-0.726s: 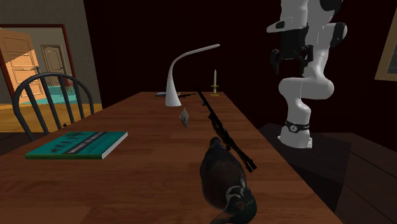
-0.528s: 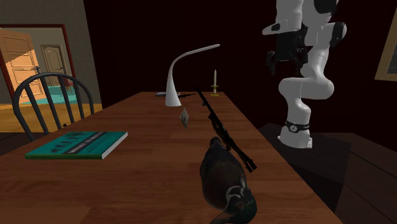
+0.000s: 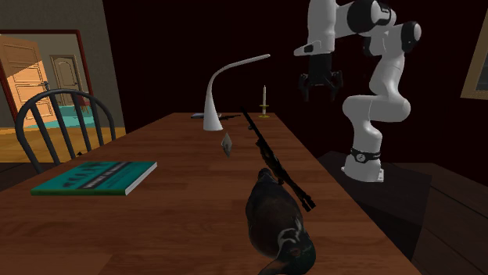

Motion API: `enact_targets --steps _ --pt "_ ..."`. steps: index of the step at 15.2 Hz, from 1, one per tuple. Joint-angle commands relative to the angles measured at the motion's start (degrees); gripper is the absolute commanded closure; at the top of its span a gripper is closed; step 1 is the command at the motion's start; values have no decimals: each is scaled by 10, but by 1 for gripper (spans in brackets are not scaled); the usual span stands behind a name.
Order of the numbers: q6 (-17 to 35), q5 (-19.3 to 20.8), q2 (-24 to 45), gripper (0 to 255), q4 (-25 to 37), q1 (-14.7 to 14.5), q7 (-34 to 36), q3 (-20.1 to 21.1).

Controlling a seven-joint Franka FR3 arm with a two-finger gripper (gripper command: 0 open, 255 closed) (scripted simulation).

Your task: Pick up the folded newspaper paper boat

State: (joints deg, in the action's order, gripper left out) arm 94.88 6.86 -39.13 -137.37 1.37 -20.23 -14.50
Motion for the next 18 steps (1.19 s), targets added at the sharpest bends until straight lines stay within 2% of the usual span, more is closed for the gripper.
enact_targets --steps 1,6,10,14,18 --pt "19 14 24 0 8 -2 -49 -29" --pt "69 33 99 0 42 -12 -170 -103" --pt "107 25 177 0 85 -26 -272 -161" --pt "138 -11 271 0 143 -42 -383 -216" --pt "156 -78 382 0 215 -45 -505 -256"
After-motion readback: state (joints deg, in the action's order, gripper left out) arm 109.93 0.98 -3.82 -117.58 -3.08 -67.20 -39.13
